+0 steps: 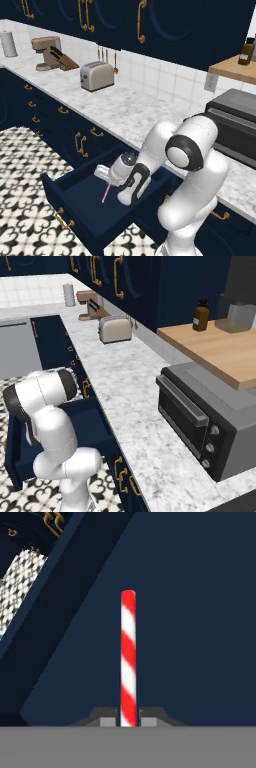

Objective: Take a straw from the drawer in front and place it inside the glass cup on the dining counter.

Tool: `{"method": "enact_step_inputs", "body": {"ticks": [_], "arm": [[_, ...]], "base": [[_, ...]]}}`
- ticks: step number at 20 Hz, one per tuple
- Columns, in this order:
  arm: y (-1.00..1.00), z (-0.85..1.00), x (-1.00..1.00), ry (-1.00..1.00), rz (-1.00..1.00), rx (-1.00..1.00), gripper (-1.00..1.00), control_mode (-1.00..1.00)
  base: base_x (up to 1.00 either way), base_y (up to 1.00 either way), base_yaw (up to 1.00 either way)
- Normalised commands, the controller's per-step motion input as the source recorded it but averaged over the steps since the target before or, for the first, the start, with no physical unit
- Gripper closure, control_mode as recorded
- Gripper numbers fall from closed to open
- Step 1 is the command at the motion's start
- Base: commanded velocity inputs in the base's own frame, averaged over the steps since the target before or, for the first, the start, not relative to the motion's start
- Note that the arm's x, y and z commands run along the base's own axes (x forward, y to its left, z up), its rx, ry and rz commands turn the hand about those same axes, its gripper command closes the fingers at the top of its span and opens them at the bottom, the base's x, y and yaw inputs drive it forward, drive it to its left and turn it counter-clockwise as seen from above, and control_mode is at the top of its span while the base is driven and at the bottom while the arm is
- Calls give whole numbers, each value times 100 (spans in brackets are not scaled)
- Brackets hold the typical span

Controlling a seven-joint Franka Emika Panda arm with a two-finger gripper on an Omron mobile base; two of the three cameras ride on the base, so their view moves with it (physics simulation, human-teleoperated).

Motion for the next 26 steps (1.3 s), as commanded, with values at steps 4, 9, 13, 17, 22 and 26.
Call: {"method": "enact_step_inputs", "body": {"ticks": [4, 9, 13, 17, 22, 26], "arm": [[1, 100, 66, 6, 0, 23, 100, -100], [9, 100, 66, 2, 0, 7, 100, -100], [5, 100, 57, 2, 0, 0, 100, -100], [5, 100, 42, 1, 0, 0, 100, -100], [5, 100, 25, 0, 0, 0, 100, -100], [1, 100, 14, 0, 0, 0, 100, -100]], "base": [[0, 0, 0], [0, 0, 0], [0, 0, 0], [0, 0, 0], [0, 0, 0], [0, 0, 0]]}}
